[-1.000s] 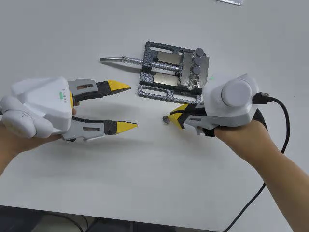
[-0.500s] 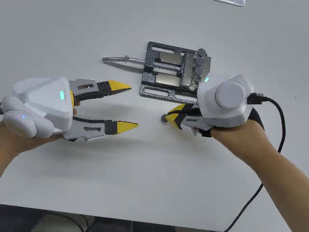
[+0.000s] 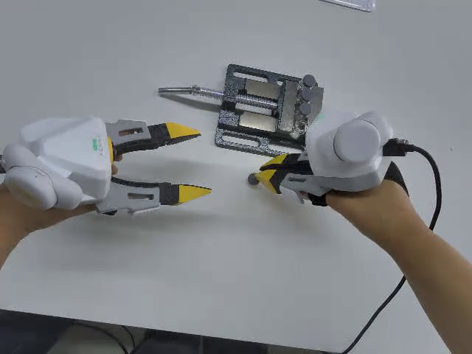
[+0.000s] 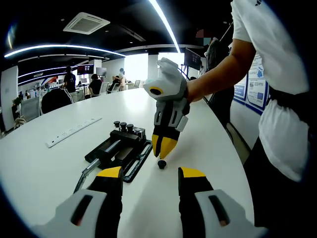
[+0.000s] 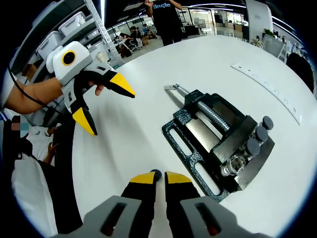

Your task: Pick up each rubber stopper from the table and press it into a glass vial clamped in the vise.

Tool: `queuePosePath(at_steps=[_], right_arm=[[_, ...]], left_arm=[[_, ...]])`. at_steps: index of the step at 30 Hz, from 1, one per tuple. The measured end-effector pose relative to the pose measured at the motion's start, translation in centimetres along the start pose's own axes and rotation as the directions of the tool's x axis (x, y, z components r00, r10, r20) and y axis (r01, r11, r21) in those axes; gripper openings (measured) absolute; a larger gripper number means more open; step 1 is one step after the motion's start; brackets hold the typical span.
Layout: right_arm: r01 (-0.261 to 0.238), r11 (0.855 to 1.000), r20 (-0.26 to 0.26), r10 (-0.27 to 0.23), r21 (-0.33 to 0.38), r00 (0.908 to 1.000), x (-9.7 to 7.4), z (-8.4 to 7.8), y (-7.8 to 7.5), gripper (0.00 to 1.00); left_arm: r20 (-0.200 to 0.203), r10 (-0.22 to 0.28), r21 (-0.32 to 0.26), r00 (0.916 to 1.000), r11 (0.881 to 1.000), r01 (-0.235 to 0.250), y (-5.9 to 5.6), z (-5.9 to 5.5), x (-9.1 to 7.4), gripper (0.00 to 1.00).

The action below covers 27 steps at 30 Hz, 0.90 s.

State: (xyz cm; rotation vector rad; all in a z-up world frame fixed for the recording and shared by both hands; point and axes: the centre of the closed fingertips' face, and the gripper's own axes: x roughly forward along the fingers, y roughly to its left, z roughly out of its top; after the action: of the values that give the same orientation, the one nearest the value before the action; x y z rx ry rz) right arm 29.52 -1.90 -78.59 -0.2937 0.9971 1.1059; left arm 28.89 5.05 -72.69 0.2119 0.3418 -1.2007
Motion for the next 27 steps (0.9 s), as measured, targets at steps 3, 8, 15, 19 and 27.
queuePosePath(at_steps=[3,8,15,19,27], right_arm=[[0.003,1.000,-0.007,-0.003,-0.014,1.0000,-0.19,0.02,-0.01,0.07],[0.005,1.000,-0.011,-0.005,-0.024,0.9999,-0.33,0.05,-0.02,0.07],[-0.001,0.998,-0.033,-0.001,-0.068,0.9995,-0.40,-0.06,0.32,0.08],[0.000,0.991,-0.063,-0.008,-0.136,0.9980,-0.39,-0.22,0.56,0.10],[-0.005,0.961,-0.125,-0.031,-0.276,0.9916,-0.15,-0.16,0.82,0.13]], left_arm=[[0.000,0.000,0.001,1.0000,1.000,0.000,-0.03,0.03,-0.03,0.42],[0.002,0.001,0.002,1.0000,1.000,-0.001,-0.06,0.10,-0.05,0.43],[0.004,0.002,0.001,1.0000,1.000,-0.002,-0.09,0.11,-0.09,0.43],[0.006,0.004,0.001,1.0000,1.000,-0.004,-0.06,0.11,-0.12,0.43],[0.011,0.009,-0.002,0.9999,1.000,-0.009,-0.04,0.04,-0.14,0.43]])
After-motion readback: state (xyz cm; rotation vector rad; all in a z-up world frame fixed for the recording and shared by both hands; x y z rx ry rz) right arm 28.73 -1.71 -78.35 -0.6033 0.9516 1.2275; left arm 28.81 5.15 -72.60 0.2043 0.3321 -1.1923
